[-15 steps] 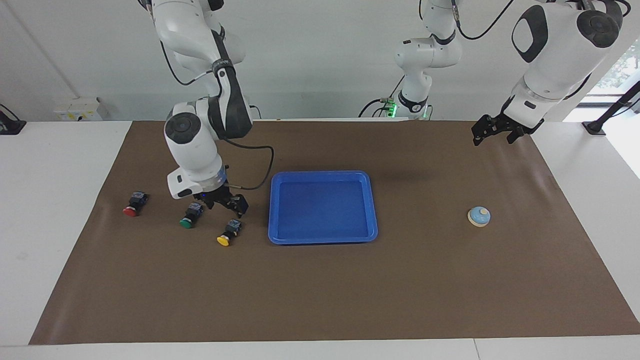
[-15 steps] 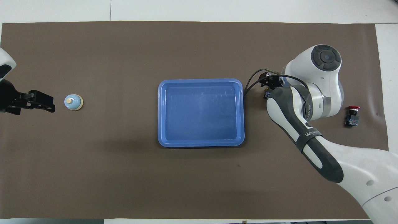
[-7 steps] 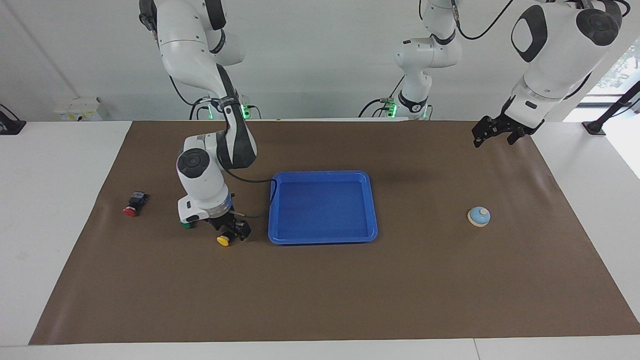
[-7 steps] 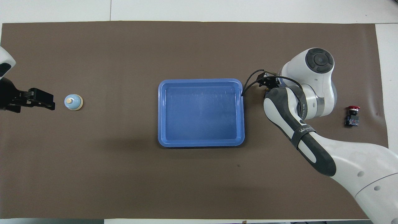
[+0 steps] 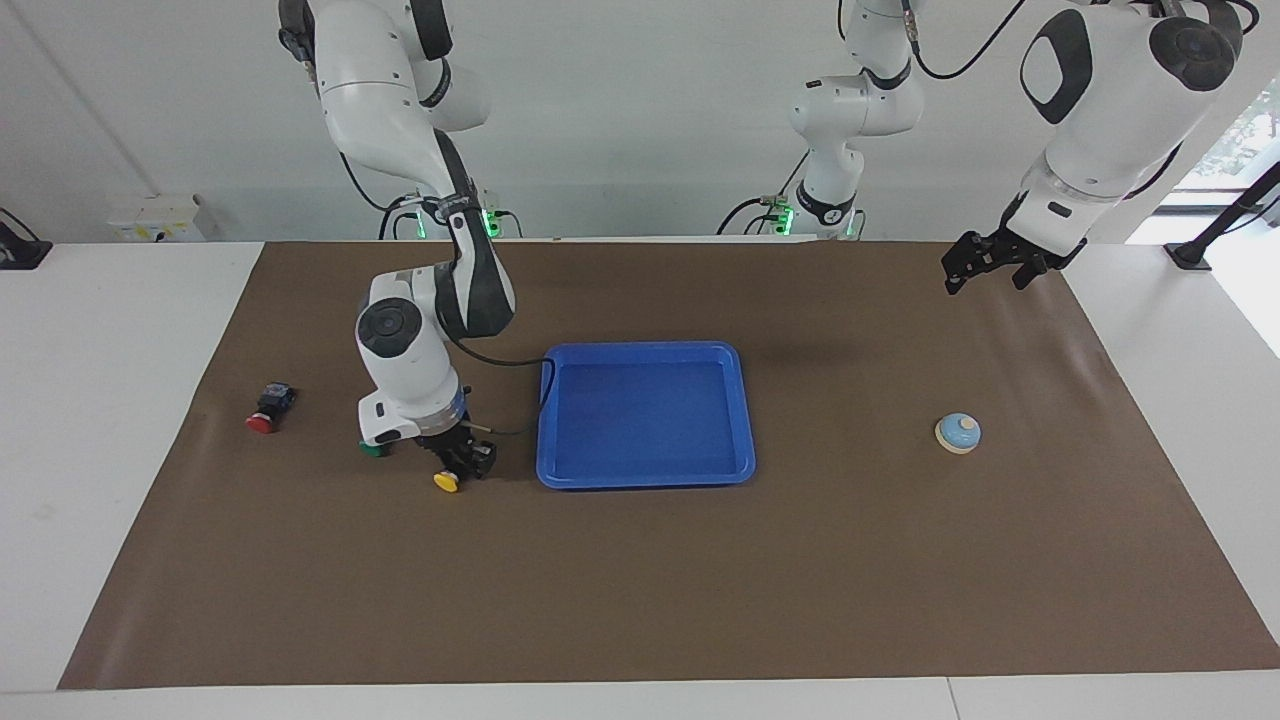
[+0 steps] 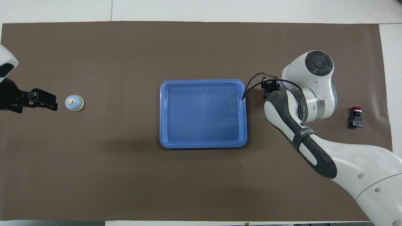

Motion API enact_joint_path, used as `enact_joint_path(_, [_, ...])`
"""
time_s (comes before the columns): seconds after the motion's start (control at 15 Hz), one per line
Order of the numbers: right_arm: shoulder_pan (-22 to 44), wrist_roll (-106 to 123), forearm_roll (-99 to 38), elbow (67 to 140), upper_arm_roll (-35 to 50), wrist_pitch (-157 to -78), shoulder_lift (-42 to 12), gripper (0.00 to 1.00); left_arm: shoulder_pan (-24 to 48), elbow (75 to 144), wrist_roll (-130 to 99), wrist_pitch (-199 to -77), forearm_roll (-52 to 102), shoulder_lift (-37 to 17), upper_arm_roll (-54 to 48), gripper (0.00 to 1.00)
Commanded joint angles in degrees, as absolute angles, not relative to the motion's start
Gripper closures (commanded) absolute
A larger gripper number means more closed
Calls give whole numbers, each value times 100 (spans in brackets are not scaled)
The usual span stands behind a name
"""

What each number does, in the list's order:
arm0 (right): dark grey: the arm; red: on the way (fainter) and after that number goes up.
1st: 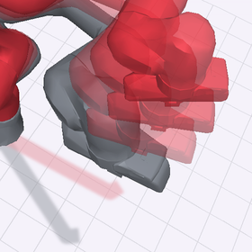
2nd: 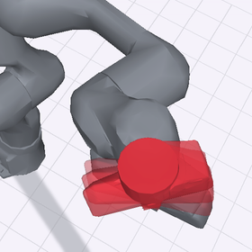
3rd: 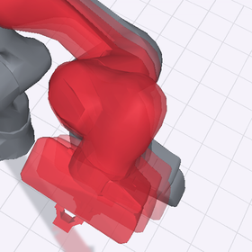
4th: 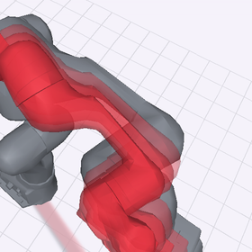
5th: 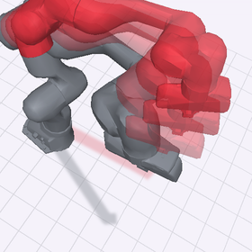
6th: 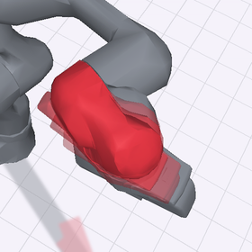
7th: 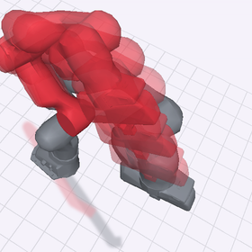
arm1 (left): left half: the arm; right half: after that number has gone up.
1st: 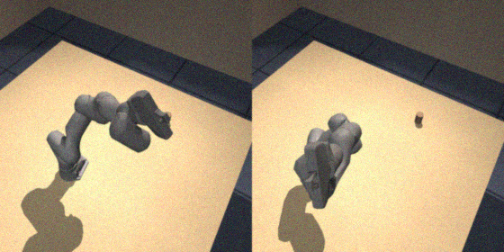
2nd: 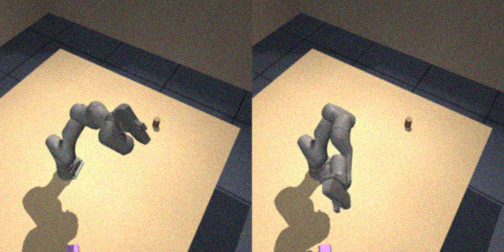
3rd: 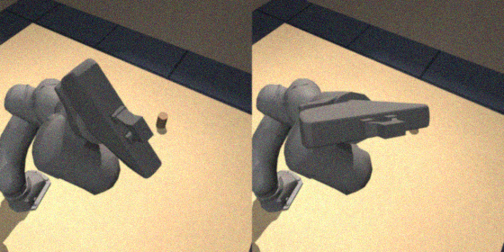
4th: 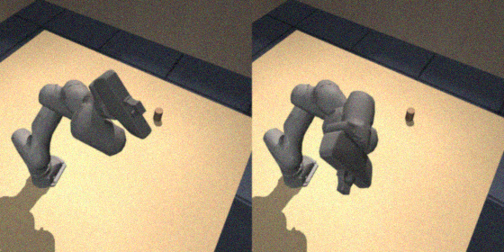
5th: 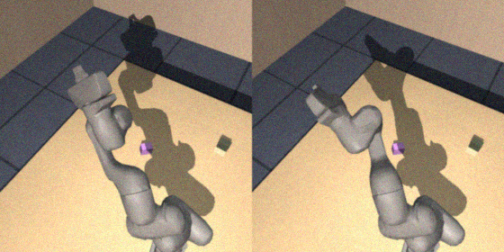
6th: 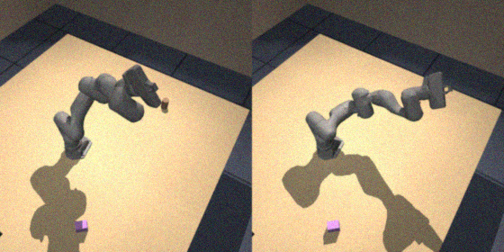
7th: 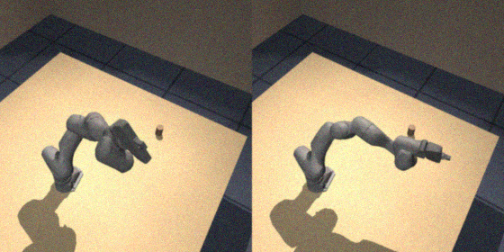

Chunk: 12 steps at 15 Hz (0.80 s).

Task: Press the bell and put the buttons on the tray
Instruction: 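Carry the yellow button into the blue tray and release it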

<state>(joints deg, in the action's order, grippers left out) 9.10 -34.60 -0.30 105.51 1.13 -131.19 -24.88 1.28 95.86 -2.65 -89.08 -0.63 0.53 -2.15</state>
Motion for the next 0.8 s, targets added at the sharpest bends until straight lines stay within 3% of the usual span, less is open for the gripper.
enact_joint_path(0.0, [966,-3454,97,9734,149,-12134,-2487,100,193,9563,-299,-8842,-35,105,-158,0])
enact_joint_path(0.27, [1677,-3445,0,8913,158,-11155,-2496,100,123,9563,-299,-8833,-26,114,-141,0])
enact_joint_path(0.47, [2354,-3044,-88,9201,158,-11398,-2488,100,123,9562,-299,-8833,-35,114,-141,0])
enact_joint_path(0.74, [2592,-2479,-88,9781,158,-12066,-2487,100,123,9562,-299,-8833,-26,114,-141,0])
